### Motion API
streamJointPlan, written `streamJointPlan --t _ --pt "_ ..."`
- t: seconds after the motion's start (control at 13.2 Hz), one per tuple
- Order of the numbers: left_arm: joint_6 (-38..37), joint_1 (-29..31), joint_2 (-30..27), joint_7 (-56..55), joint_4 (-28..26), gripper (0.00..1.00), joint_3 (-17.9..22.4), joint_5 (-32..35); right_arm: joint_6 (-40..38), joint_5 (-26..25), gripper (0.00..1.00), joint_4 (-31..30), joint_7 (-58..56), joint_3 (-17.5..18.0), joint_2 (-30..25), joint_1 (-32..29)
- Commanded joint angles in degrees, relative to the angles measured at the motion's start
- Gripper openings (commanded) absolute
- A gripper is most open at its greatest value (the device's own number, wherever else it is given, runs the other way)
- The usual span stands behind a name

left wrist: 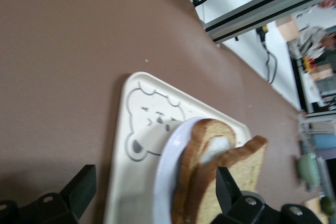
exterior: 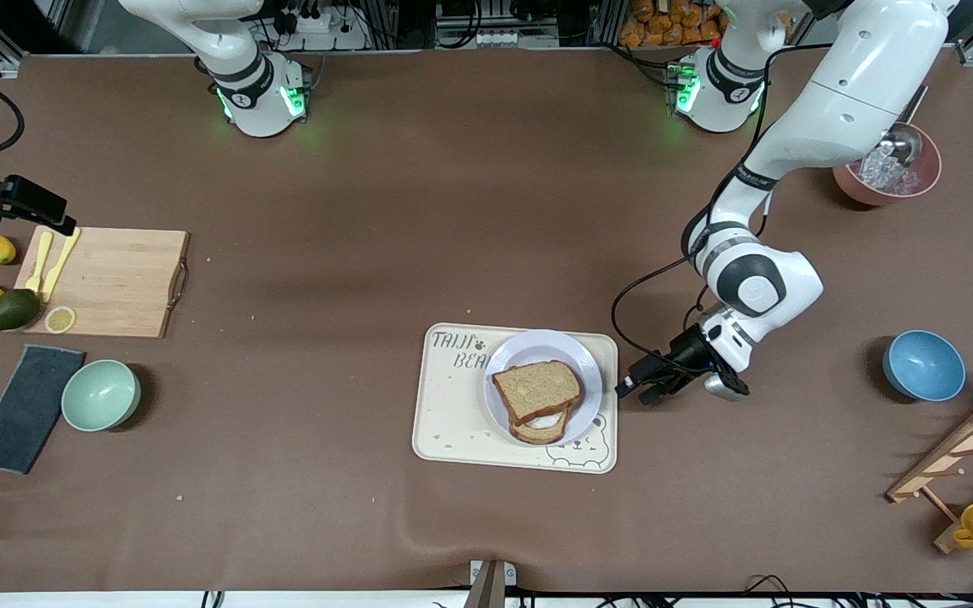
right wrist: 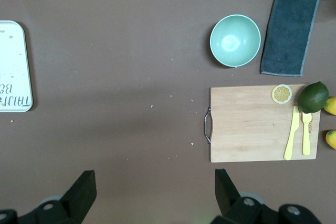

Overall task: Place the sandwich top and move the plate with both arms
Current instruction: 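Open the left gripper and draw it back from the plate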

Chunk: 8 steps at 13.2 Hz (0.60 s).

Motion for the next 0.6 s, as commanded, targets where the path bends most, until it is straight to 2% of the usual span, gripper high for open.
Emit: streamJointPlan --t 0.0,0.3,0.53 --pt "3.67 0.20 -1.14 0.88 -2.09 1.00 1.11 7.39 0.03 0.42 1.00 0.08 -0.05 0.38 -0.07 -0.75" --pt "3.77 1.34 -4.29 1.05 -4.99 1.00 4.89 13.99 0.21 0.42 1.00 0.08 0.13 0.38 -0.16 -0.57" --pt "3.77 3.89 -4.91 1.23 -6.40 1.00 5.51 24.88 0.21 0.42 1.00 0.08 0.13 0.38 -0.24 -0.66"
